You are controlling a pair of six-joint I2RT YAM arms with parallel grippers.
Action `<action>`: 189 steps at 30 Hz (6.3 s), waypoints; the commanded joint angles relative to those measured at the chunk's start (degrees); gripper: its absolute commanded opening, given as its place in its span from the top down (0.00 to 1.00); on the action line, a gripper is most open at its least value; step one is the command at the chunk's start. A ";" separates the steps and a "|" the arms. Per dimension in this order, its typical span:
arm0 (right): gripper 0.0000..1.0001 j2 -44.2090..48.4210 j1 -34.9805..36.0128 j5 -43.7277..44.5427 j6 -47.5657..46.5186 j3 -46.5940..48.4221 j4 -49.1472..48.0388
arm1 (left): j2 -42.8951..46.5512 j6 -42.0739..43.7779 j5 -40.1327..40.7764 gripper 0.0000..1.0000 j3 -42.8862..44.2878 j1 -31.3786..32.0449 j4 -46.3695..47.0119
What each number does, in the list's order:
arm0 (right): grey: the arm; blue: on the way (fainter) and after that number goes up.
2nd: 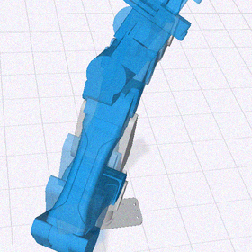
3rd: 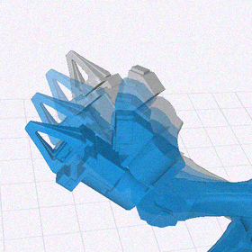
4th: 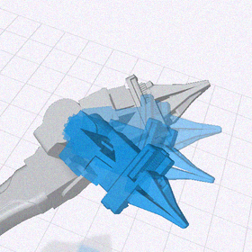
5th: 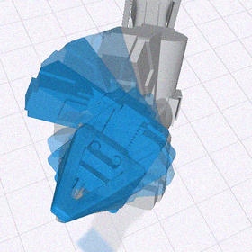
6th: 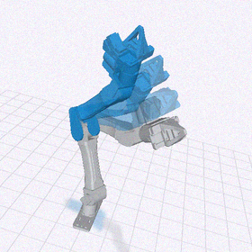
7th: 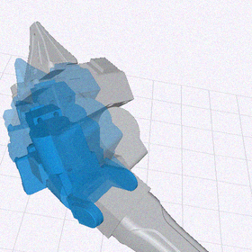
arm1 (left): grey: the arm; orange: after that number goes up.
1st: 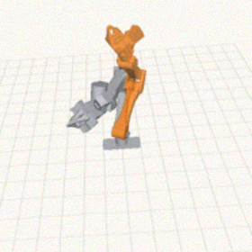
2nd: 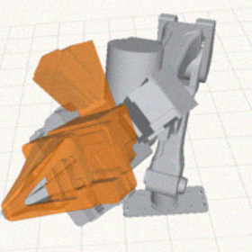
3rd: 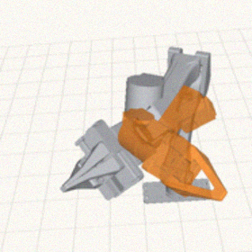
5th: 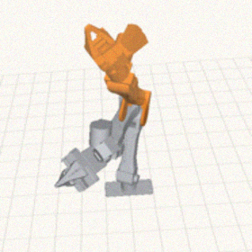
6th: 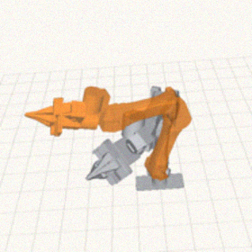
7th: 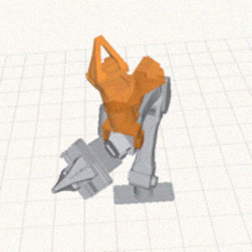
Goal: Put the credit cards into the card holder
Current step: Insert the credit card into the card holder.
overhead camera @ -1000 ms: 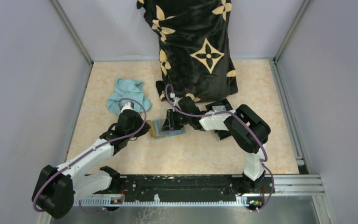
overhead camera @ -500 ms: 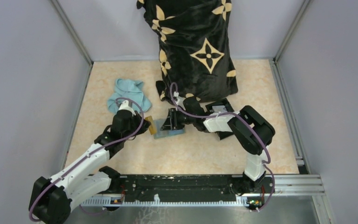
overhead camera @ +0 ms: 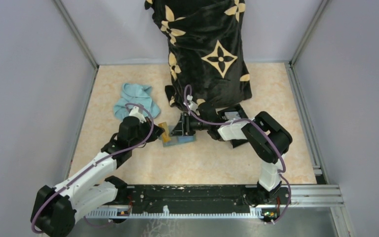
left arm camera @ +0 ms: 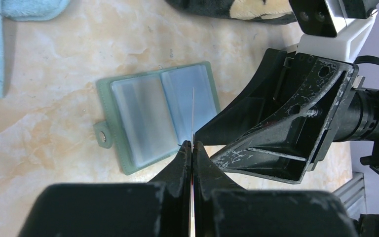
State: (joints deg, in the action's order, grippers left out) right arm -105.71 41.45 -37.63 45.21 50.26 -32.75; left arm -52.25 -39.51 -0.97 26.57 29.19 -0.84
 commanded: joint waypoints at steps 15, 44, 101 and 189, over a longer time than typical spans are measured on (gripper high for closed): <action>0.76 6.61 -3.24 20.10 -9.14 0.13 16.36 | -13.13 -4.56 -9.85 1.00 -5.19 -2.88 22.01; 0.96 2.62 -3.25 25.42 -12.16 3.68 23.25 | -28.00 -6.39 -18.48 1.00 -5.30 -7.71 35.06; 0.87 3.99 -3.20 27.41 -14.10 5.66 26.55 | -40.42 -10.94 -22.83 1.00 -5.99 -10.44 44.31; 0.86 3.11 -3.21 26.73 -14.21 5.33 26.64 | -51.26 -19.93 -29.21 1.00 -5.68 -9.94 54.50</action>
State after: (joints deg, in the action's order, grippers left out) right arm -102.43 38.44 -10.22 31.51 53.06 -4.97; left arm -101.71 -60.64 -29.52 20.29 18.37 54.41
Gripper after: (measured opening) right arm 0.138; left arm 0.008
